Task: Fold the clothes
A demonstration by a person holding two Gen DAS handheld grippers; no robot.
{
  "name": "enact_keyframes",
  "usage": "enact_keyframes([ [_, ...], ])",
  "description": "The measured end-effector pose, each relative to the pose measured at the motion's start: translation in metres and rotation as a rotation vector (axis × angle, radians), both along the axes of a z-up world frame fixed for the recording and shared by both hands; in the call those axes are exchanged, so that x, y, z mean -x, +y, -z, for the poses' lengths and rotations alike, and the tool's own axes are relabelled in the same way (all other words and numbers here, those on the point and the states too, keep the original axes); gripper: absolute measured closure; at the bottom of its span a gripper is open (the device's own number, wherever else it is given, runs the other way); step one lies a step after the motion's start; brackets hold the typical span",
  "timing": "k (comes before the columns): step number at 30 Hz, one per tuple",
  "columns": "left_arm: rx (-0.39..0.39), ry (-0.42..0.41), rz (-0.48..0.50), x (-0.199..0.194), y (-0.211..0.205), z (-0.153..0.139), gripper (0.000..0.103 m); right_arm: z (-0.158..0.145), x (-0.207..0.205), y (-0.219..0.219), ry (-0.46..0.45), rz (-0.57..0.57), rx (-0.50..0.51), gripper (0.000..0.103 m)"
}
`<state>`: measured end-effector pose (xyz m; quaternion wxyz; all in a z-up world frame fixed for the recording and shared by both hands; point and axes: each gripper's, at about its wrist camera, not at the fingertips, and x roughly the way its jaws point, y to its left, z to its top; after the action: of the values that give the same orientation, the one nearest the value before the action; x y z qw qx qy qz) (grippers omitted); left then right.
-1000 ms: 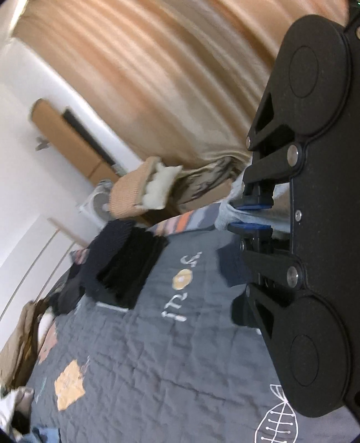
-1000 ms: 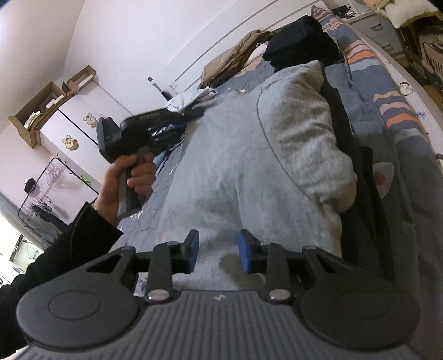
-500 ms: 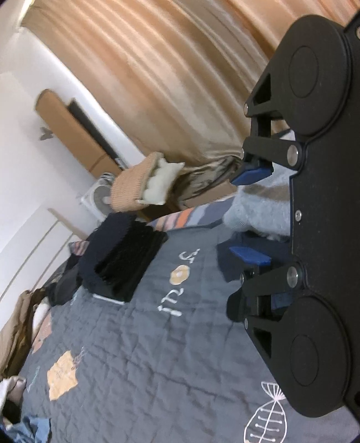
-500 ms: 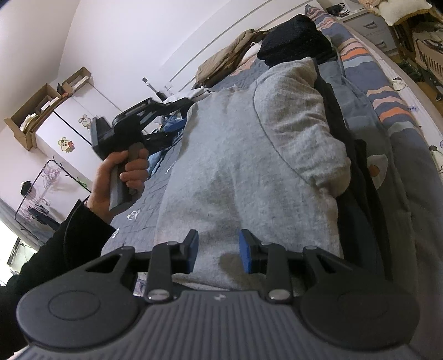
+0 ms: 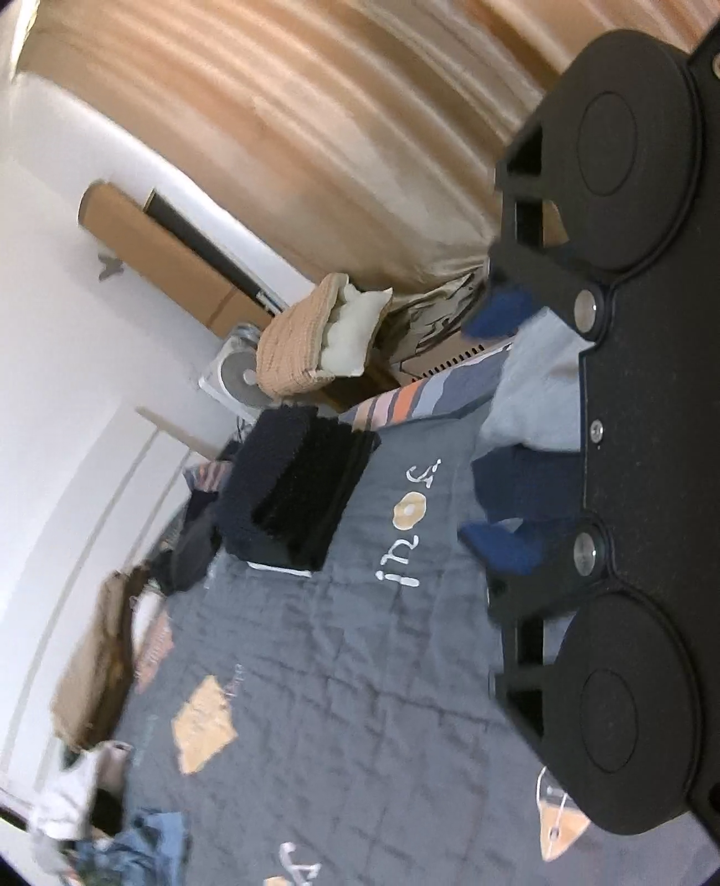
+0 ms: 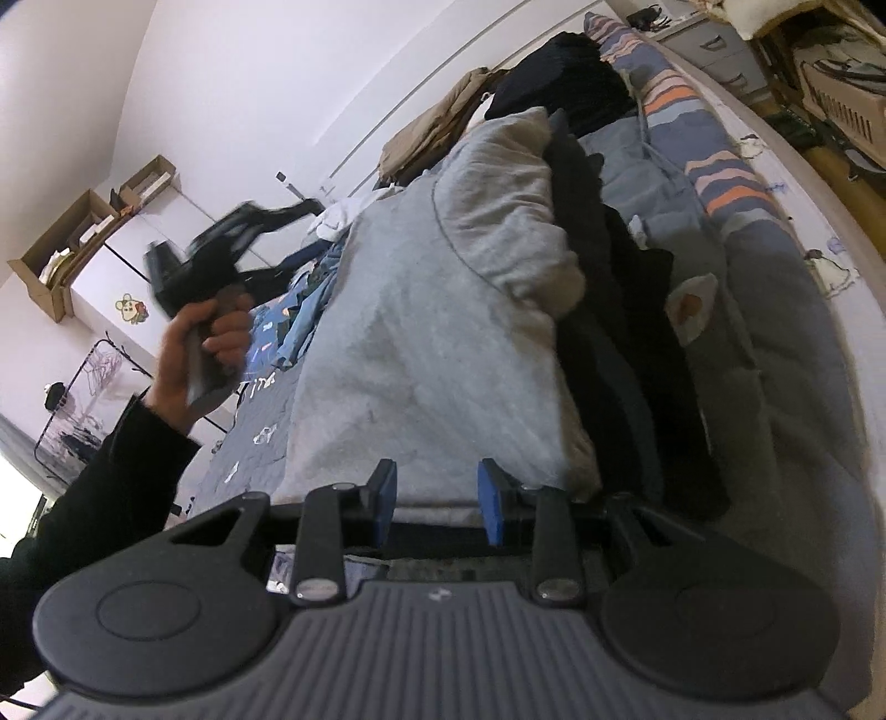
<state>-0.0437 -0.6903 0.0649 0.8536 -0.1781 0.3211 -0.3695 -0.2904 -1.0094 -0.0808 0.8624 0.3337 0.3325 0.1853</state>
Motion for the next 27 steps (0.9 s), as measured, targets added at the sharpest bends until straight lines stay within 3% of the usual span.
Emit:
enact_keyframes([
  [4,-0.048,-0.071,0.040,0.043,0.010,-0.018,0.004,0.001,0.007,-0.003,0.003,0.015,0.008,0.072],
  [6,-0.082,-0.113,0.056,0.069,0.013,-0.026,0.000,0.001,0.012,-0.005,0.005,0.031,0.015,0.072],
  [12,-0.212,-0.167,0.080,0.131,0.015,-0.037,0.000,-0.005,0.026,-0.013,0.026,0.087,0.050,0.072],
  [16,-0.346,-0.203,0.044,0.164,0.008,-0.038,0.000,-0.022,0.033,-0.001,0.034,0.124,0.177,0.070],
  [21,-0.408,-0.087,0.068,0.180,0.000,-0.031,0.000,-0.048,0.039,0.016,0.049,0.171,0.282,0.062],
  [27,-0.458,-0.088,0.108,0.195,-0.007,-0.034,0.000,-0.082,0.039,0.036,0.024,0.152,0.373,0.047],
])
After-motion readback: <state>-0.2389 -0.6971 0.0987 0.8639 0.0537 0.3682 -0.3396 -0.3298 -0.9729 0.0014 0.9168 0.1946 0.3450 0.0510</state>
